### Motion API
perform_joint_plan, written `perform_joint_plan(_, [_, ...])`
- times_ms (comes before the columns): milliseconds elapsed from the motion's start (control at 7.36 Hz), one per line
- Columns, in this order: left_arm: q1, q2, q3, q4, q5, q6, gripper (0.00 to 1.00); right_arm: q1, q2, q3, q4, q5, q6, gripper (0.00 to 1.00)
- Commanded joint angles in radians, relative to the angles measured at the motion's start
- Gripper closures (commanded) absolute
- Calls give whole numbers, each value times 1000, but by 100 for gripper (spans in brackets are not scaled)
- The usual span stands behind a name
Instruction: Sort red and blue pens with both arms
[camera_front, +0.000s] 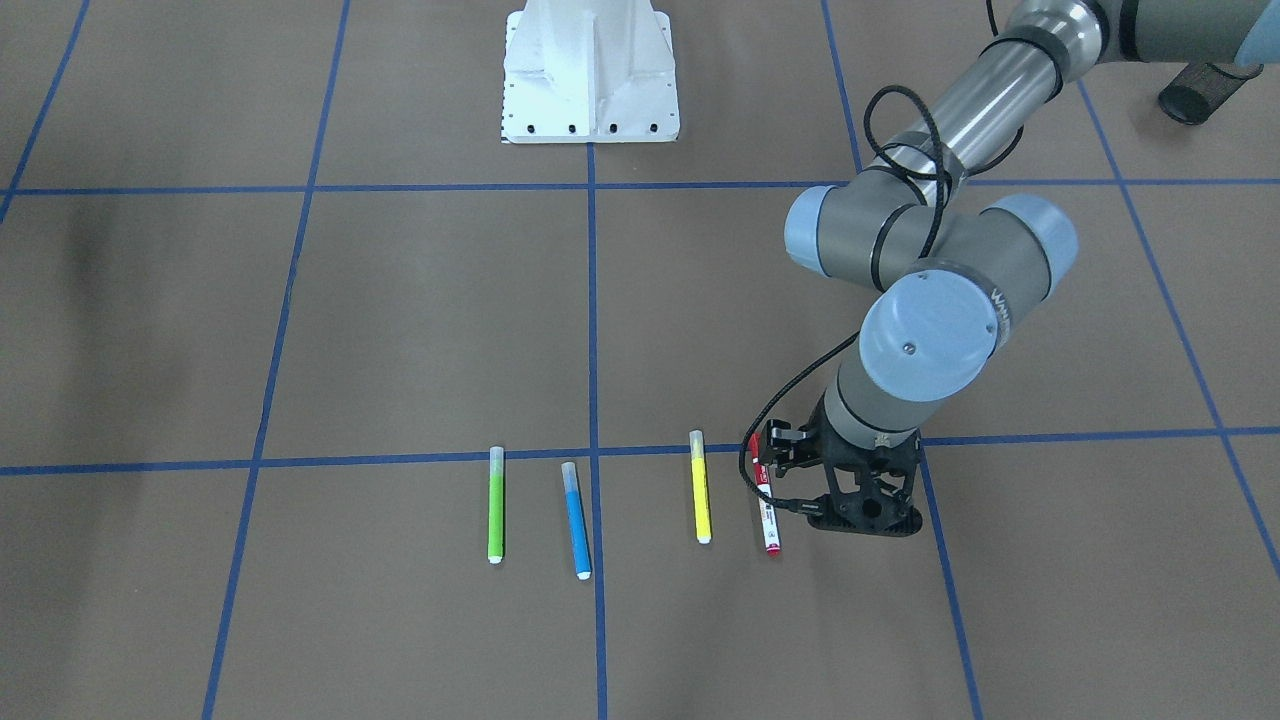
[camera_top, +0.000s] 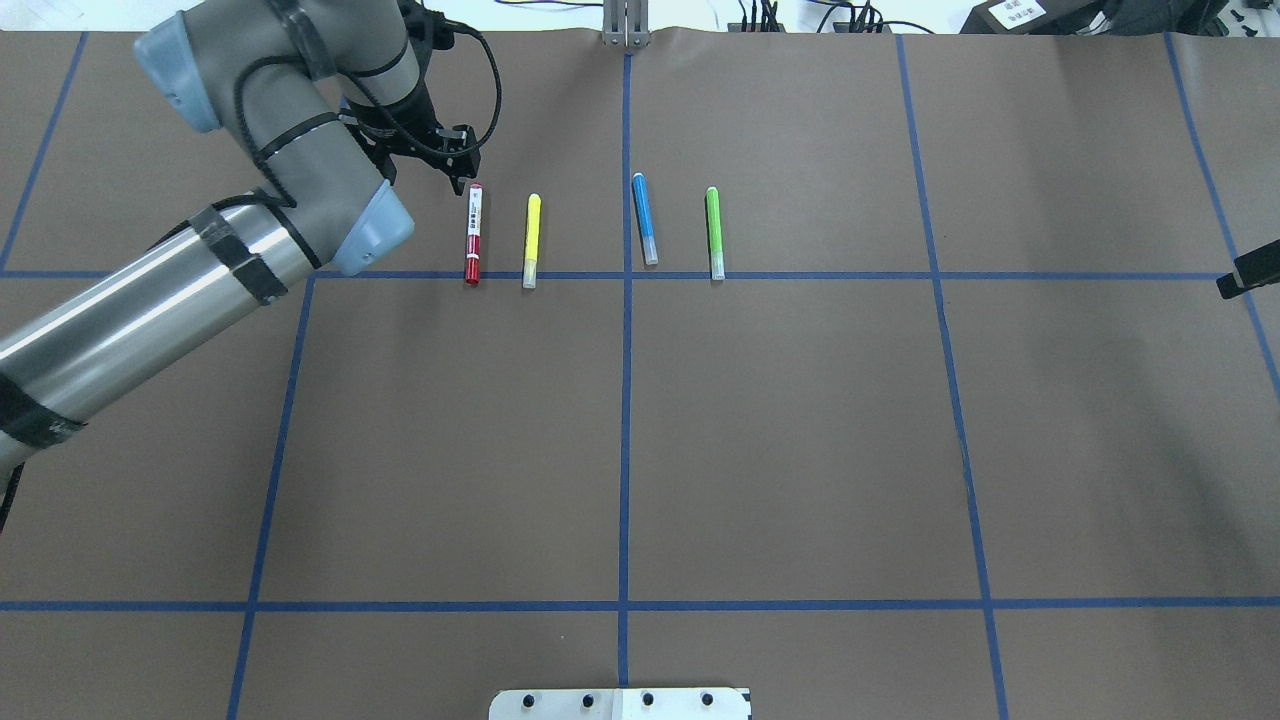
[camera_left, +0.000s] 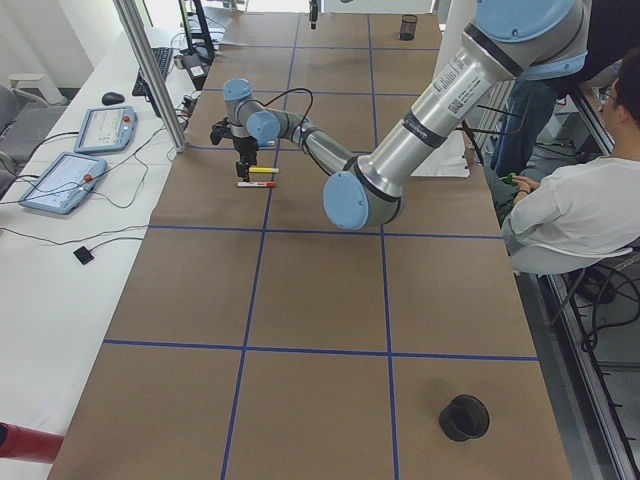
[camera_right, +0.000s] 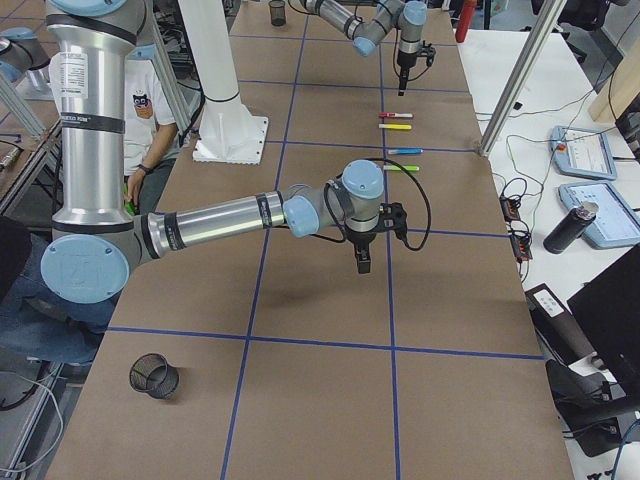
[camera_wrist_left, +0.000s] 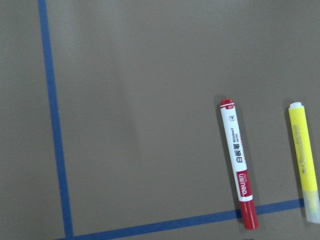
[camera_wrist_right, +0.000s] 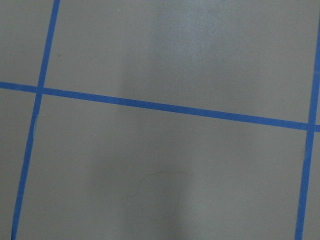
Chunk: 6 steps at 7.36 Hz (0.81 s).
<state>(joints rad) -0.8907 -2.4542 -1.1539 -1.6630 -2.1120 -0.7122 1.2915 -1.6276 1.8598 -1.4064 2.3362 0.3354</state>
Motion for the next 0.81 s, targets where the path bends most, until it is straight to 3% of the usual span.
perform_joint_plan(0, [19,-66,121,5,-6,4,18,-1,0,-1,1,0,1,0])
perform_joint_plan(136, [33,-69,132,6,-8,-7,18,-3,-1,-1,1,0,1,0])
perform_joint_plan(272, [35,-133,219,49,-19,-9,21,-3,-2,-1,1,0,1,0])
perform_joint_plan(407, [35,-173,256,84,-78,-10,21,-4,-3,-1,1,0,1,0])
perform_joint_plan(679, [33,-174,298,80,-83,-6,22,-4,-3,-1,1,-1,1,0])
